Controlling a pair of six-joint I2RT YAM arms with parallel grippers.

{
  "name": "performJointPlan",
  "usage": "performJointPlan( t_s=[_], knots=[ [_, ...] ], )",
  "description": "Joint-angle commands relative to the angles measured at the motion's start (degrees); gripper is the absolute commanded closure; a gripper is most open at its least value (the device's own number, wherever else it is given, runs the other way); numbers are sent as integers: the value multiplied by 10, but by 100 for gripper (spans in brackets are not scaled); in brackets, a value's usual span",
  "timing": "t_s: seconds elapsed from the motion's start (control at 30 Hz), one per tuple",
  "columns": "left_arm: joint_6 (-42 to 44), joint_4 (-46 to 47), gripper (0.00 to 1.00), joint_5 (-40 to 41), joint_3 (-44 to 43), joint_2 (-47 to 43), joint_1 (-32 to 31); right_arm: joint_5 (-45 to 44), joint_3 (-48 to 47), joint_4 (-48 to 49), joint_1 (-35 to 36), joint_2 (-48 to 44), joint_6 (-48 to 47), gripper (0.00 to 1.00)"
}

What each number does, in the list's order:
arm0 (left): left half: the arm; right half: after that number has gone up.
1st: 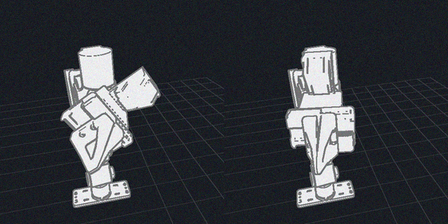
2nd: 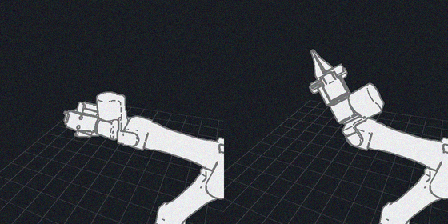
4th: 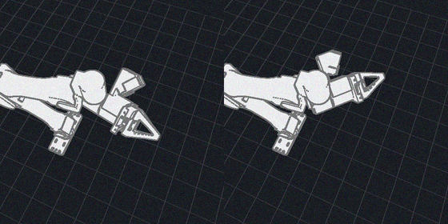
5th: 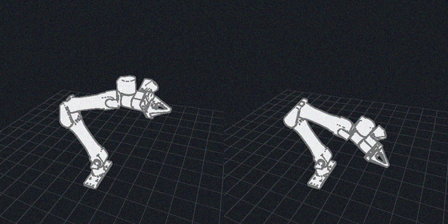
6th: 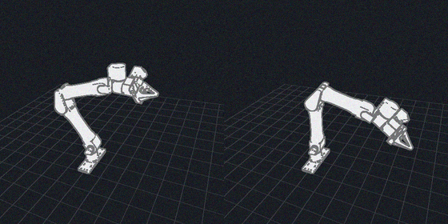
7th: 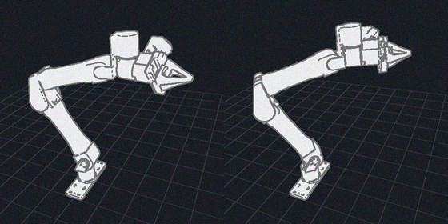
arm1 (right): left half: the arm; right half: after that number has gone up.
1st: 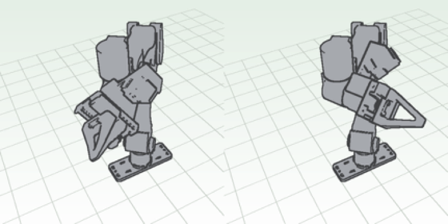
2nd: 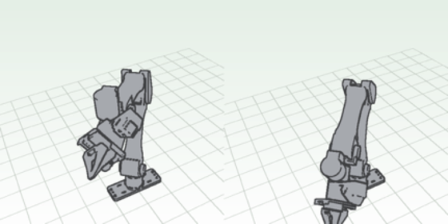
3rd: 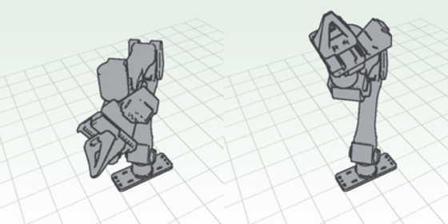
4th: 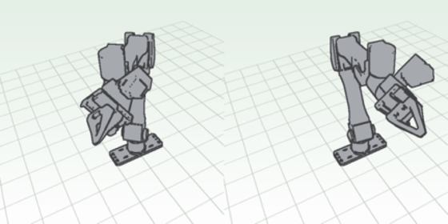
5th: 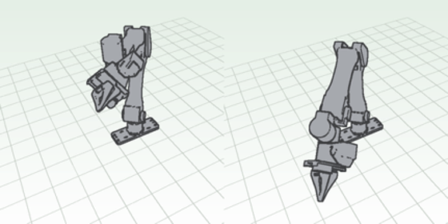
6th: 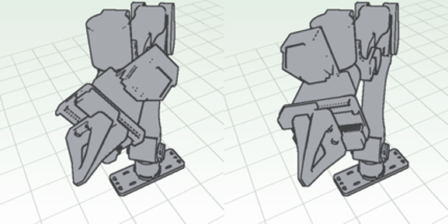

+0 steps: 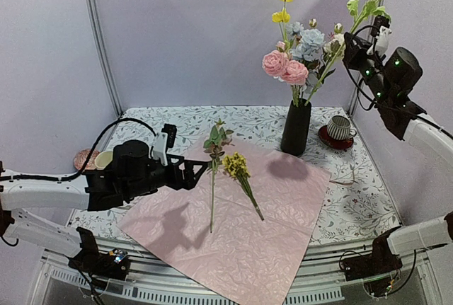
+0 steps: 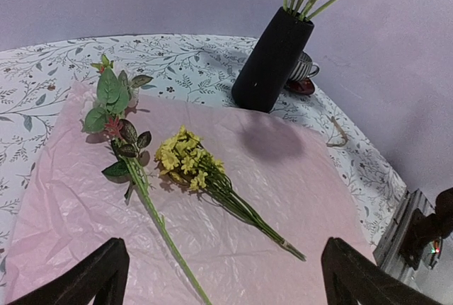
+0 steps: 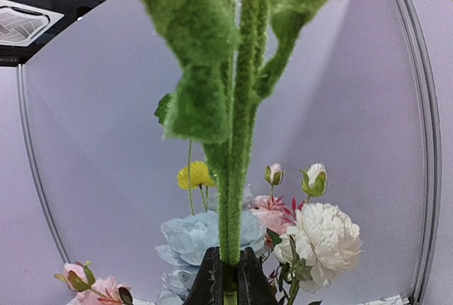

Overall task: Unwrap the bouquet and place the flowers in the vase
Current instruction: Place the fake flower in the vase.

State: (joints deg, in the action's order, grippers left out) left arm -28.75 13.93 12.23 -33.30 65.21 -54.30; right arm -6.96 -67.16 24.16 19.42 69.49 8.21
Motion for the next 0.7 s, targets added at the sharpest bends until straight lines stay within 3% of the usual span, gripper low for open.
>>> performJointPlan(
  t_s=[0.0, 0.67],
  knots=[
    [1, -8, 3, -6, -3, -10, 6, 29, 28, 24, -30, 23, 51, 98],
    [-2, -5, 3, -5, 6, -10, 8, 56, 146, 52, -45, 123, 93, 97]
  ],
)
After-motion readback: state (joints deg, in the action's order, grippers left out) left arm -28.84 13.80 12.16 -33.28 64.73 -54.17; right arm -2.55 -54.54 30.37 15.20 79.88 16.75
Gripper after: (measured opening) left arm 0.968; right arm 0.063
